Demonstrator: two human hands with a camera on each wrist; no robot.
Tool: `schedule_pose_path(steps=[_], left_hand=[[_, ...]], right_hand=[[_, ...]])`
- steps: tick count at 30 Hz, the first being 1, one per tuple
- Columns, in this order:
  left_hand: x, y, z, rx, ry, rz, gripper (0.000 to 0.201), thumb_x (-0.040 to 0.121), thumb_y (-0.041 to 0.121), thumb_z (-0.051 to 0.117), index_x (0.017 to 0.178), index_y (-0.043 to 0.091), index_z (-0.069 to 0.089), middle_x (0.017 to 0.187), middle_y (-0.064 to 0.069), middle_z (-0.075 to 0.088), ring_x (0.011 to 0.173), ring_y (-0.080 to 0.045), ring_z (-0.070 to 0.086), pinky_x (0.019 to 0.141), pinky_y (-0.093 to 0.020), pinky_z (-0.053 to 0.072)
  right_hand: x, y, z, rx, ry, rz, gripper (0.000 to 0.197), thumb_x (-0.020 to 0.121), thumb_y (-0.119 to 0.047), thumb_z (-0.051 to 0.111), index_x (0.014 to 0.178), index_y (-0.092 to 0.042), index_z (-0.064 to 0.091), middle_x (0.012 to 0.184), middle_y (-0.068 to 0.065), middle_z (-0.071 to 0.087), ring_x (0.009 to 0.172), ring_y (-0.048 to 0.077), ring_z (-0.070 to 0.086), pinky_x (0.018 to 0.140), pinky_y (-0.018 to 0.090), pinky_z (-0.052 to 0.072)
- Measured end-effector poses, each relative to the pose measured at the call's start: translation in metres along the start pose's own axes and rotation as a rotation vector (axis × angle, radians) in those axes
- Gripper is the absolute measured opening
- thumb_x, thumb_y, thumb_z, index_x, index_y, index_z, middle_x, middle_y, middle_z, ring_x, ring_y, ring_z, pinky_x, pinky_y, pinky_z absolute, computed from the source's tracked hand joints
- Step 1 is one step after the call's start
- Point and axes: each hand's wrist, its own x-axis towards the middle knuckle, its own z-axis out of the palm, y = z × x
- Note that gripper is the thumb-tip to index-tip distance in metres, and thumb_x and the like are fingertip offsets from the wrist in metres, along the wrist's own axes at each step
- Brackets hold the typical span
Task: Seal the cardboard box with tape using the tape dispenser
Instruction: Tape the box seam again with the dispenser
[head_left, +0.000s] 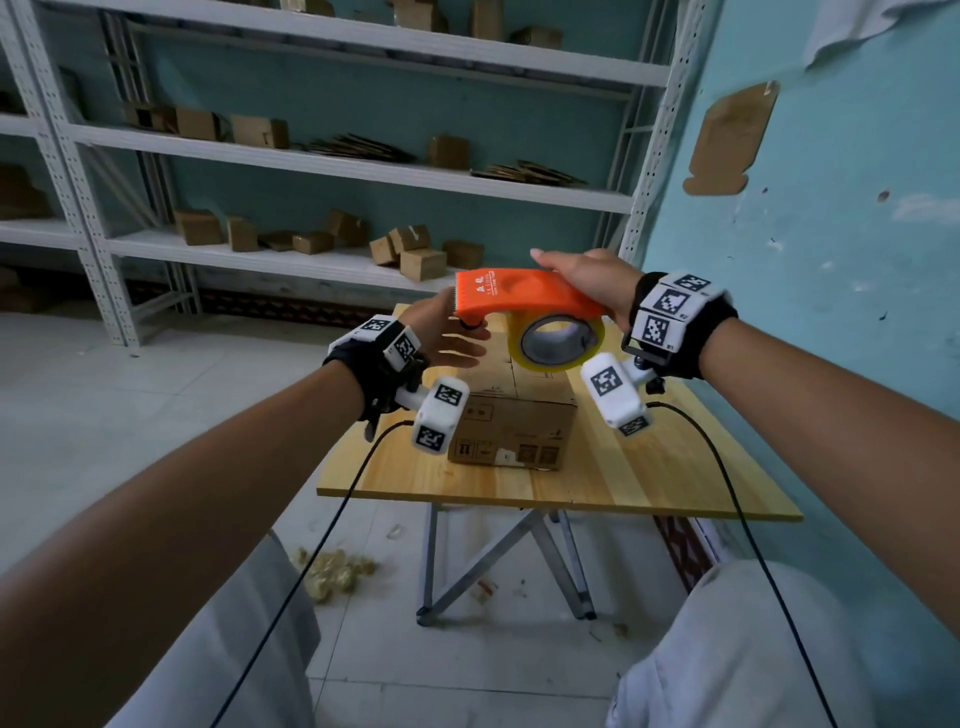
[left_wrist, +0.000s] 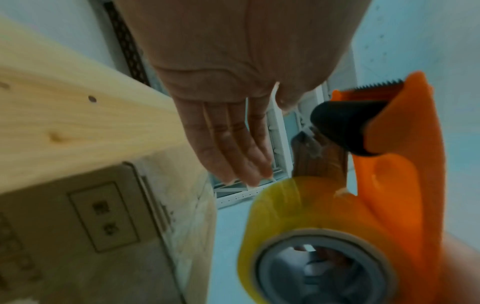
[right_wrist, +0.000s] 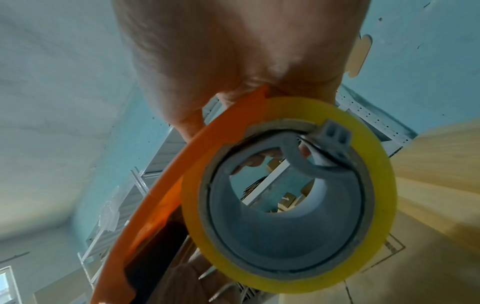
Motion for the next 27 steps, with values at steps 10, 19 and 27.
schedule_pose_path(steps=[10, 19, 27], left_hand=[[0.004, 0.008, -0.001, 0.045, 0.335, 0.051, 0.033, 0.096, 0.014, 0.048, 0.064, 0.006, 0.052, 0.03, -0.001, 0.047, 0.029, -0.012, 0.043, 0.038, -0.022, 0.043], [0.006, 0.008, 0.005, 0.195, 0.305, 0.118, 0.036, 0.096, 0.008, 0.044, 0.06, 0.006, 0.05, 0.033, -0.001, 0.047, 0.024, -0.012, 0.044, 0.053, -0.028, 0.044], [0.01, 0.002, 0.006, 0.33, 0.279, 0.141, 0.036, 0.094, -0.001, 0.04, 0.06, 0.004, 0.048, 0.048, -0.011, 0.043, 0.043, -0.019, 0.04, 0.055, -0.031, 0.04]], right_hand=[[-0.008, -0.003, 0.016, -0.108, -0.048, -0.052, 0.054, 0.088, -0.064, 0.056, 0.101, -0.012, 0.064, 0.101, 0.007, 0.064, 0.09, 0.02, 0.061, 0.087, 0.028, 0.047], [-0.011, -0.005, 0.021, -0.211, -0.184, 0.002, 0.086, 0.07, -0.089, 0.047, 0.122, -0.02, 0.055, 0.113, 0.006, 0.062, 0.097, 0.025, 0.062, 0.096, 0.038, 0.046], [-0.013, 0.001, 0.026, -0.255, -0.131, -0.038, 0.074, 0.076, -0.087, 0.039, 0.1, -0.021, 0.062, 0.085, -0.001, 0.063, 0.076, 0.016, 0.061, 0.068, 0.026, 0.043]])
